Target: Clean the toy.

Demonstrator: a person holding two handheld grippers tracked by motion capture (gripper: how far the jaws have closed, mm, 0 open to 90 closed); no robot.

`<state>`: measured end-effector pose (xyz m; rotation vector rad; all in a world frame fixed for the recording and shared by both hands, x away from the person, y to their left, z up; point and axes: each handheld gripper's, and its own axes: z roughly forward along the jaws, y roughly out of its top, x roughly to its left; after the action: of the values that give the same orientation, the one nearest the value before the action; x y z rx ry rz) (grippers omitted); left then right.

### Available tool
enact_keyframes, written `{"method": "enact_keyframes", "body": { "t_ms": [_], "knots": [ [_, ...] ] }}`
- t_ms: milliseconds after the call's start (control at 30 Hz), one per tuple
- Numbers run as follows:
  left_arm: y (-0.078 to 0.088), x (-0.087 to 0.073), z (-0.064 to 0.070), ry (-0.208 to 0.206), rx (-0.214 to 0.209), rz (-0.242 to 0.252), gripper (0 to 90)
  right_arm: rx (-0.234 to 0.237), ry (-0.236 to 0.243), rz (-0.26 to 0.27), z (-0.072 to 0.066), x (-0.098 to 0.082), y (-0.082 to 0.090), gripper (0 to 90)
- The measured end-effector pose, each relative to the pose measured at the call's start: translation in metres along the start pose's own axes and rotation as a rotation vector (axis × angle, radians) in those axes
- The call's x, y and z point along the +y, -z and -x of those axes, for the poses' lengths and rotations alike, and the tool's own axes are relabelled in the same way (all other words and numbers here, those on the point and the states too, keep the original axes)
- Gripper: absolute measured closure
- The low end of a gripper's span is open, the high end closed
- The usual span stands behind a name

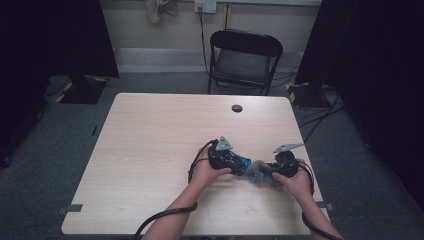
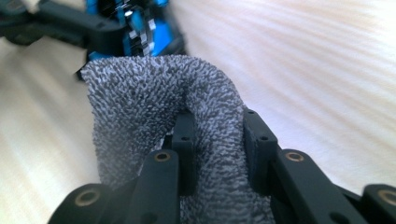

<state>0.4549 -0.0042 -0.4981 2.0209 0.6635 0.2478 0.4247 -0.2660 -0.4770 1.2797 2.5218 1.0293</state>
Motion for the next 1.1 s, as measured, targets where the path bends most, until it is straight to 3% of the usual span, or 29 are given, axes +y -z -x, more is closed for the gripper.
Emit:
{"method": "enact_keyframes", "body": {
  "t_ms": [200,300,433,533,800,900,1100],
  "knots": [
    [0.000,0.000,0.000,-0.001,-0.003,0.000,14.4,-0.062,-0.017,0.011,0.005,0.009,-0.005,71.0],
    [0.000,0.000,-0.001,-0.002,-0.005,0.000,14.5,-0.131,-0.030,0.027,0.009,0.013,-0.006,71.2],
    [0.000,0.000,-0.001,-0.003,-0.008,-0.002,14.6,-0.182,-0.096,0.056,0.014,0.016,-0.006,71.3],
    [0.000,0.001,-0.001,-0.003,-0.009,-0.006,14.6,-0.195,-0.120,0.071,0.015,0.018,-0.004,71.3],
    [0.002,0.010,-0.005,-0.001,-0.026,-0.066,18.2,-0.189,-0.100,0.091,0.014,0.029,0.005,71.2],
    [0.005,0.013,-0.007,-0.002,-0.021,-0.052,21.0,-0.187,-0.112,0.120,0.014,0.029,0.007,71.2],
    [0.021,0.014,-0.006,-0.013,-0.016,-0.061,20.1,-0.178,-0.125,0.129,0.016,0.029,0.008,71.1]
  ]
}}
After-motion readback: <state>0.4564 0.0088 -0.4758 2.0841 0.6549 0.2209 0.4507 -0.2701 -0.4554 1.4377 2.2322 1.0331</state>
